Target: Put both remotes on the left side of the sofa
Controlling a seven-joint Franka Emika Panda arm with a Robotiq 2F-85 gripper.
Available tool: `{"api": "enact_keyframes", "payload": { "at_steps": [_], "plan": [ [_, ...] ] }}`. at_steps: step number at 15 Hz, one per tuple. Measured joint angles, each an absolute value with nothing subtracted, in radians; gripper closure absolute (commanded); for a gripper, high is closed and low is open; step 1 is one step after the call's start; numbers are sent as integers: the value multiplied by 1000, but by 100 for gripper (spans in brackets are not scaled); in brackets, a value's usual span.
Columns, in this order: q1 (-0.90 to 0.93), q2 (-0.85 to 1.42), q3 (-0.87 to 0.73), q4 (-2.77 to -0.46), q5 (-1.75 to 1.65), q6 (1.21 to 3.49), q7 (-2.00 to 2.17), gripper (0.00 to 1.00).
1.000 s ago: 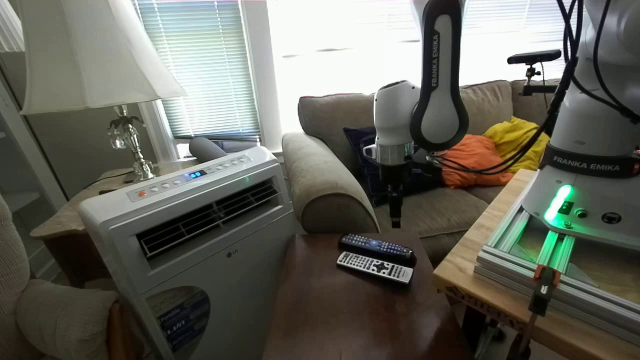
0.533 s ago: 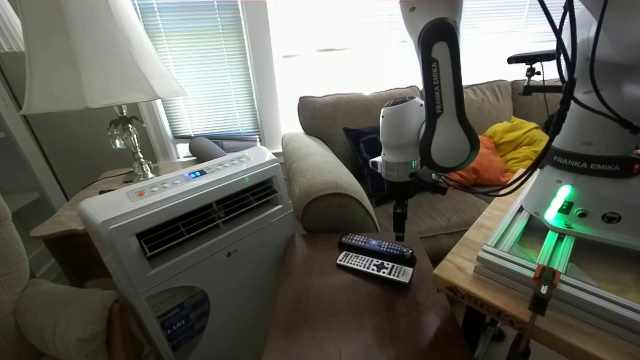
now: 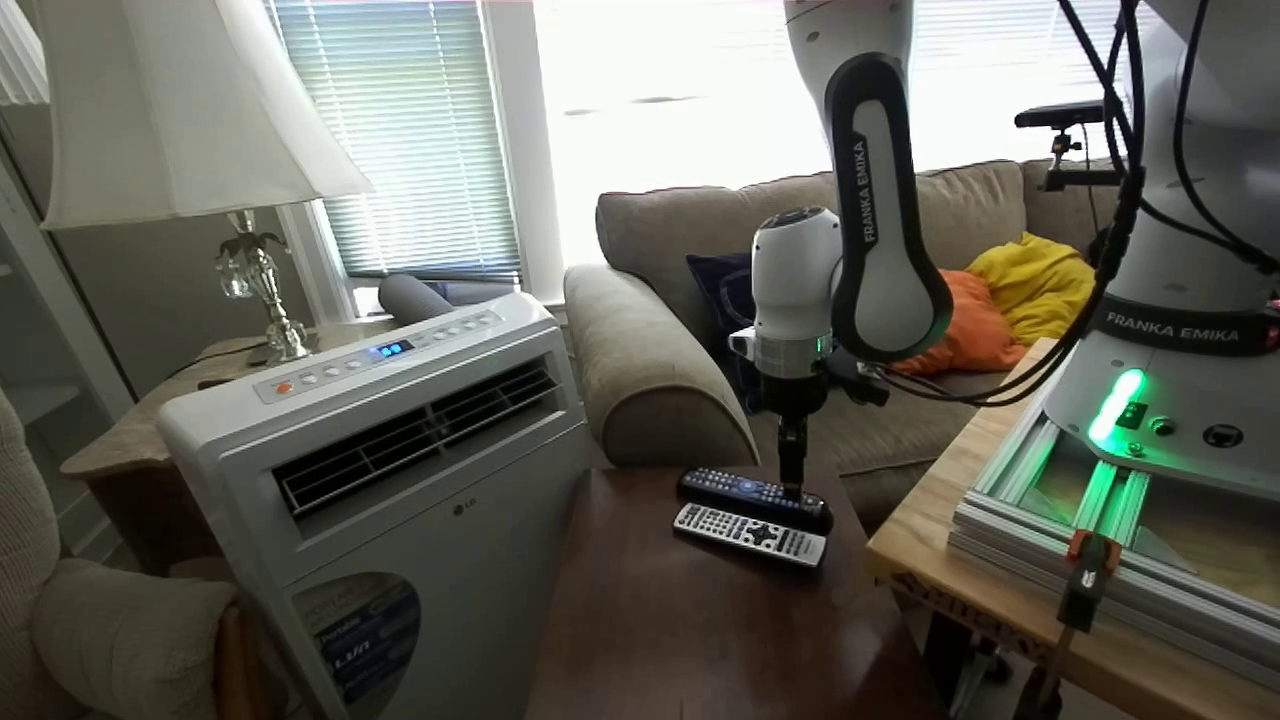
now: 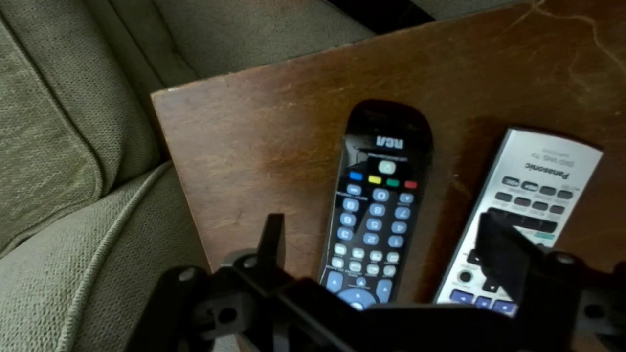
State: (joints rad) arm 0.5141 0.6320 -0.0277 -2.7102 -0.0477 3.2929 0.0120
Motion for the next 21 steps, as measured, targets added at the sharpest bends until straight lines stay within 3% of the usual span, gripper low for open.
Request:
{"api": "enact_keyframes", "payload": {
  "at_steps": [21],
  "plan": [
    [404,711,23,-2581,-48,3291,-23,0]
  ]
}}
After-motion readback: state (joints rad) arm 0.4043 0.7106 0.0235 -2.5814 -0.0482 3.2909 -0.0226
